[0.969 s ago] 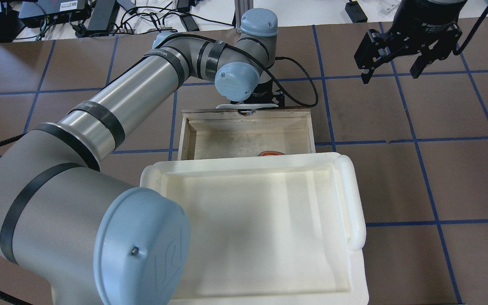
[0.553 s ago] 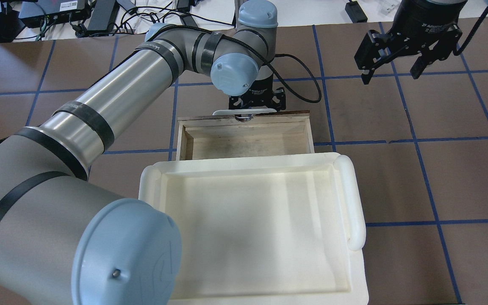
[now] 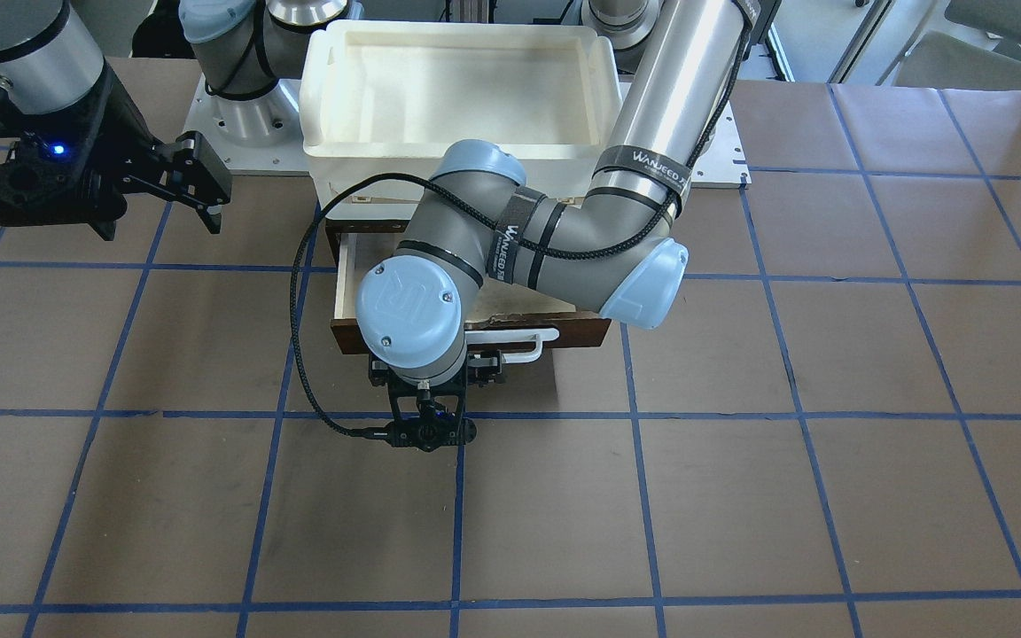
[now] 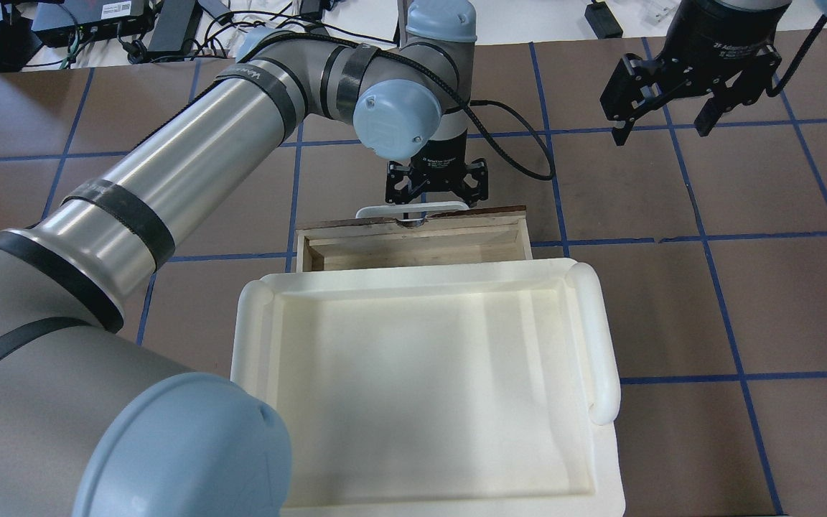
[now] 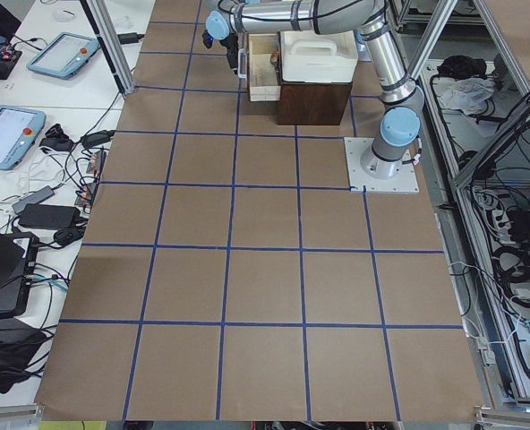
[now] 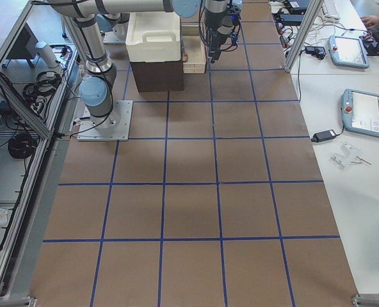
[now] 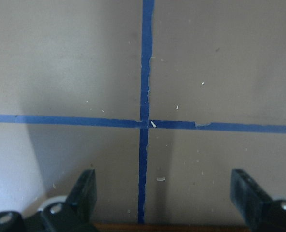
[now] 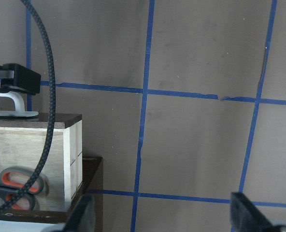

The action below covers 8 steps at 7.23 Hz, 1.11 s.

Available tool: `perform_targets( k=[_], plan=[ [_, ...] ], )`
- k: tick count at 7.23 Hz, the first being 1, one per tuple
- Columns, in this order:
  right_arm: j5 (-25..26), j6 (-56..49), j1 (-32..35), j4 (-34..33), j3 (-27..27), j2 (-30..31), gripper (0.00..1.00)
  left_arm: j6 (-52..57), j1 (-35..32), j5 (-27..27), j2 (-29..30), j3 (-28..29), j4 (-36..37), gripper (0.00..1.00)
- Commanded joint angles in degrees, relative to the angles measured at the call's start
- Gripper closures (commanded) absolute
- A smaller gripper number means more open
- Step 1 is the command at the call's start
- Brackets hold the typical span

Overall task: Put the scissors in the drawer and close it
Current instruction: 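Push the drawer closed with the left gripper, away from the robot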

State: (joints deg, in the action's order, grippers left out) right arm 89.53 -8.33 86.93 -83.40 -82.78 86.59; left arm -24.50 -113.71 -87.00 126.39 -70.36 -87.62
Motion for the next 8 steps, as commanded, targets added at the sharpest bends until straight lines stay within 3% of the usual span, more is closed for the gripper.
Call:
perform_targets(
  k=[1,8],
  plan=[
    [0.29,-0.11,-0.01,-0.09,-0.36,-0.02,0.0,0.07,-1.07,0.16,-1.58,-0.92,-1.84,0.0],
    [0.3,-0.11,-0.01,-0.36,-1.33,-0.11,0.0,-0.02,-2.65,1.38,-6.77,-4.17,-8.18,0.0]
  ],
)
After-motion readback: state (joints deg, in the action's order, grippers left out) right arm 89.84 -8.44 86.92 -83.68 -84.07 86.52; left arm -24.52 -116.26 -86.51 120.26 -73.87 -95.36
